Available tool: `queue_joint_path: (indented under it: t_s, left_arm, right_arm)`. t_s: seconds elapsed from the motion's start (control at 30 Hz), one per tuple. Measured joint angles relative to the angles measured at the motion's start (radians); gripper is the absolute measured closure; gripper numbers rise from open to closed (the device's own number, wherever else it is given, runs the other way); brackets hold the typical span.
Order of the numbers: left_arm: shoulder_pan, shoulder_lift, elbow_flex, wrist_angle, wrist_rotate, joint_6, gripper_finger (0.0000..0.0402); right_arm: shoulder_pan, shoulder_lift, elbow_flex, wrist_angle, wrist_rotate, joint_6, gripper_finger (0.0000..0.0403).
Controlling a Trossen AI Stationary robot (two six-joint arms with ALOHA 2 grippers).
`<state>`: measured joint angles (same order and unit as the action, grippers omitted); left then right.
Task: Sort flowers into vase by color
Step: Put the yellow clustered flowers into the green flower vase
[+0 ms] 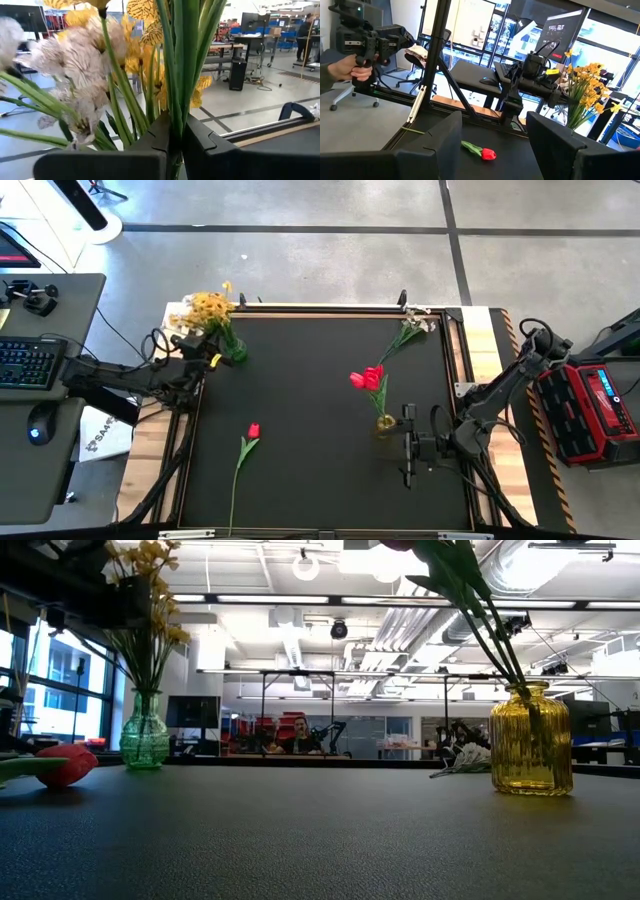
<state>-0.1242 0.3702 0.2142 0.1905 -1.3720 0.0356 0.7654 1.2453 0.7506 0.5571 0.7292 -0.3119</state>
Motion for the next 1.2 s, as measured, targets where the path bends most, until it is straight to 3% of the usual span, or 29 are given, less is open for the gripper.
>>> queue_joint_path:
  t_s: [0.37,0.7,0.97,1.2]
  left_arm:
    - [0.000,0.000,0.000,-0.112,0.000,-0.116,0.0382]
    - [0.022,0.000,0.000,-0.199,0.042,-0.229,0.0312]
    - [0.105,0.000,0.001,-0.226,0.163,-0.286,0.0299]
    - [0.191,0.000,0.001,-0.395,0.277,-0.452,0.0299]
  right_arm:
    - [0.000,0.000,0.000,0.000,0.000,0.000,0.0197]
    - [0.001,0.000,0.000,-0.010,-0.009,0.017,0.0197]
    - [0.001,0.000,0.000,-0.037,-0.010,0.045,0.0197]
    - [0.001,0.000,0.000,-0.037,-0.013,0.045,0.0197]
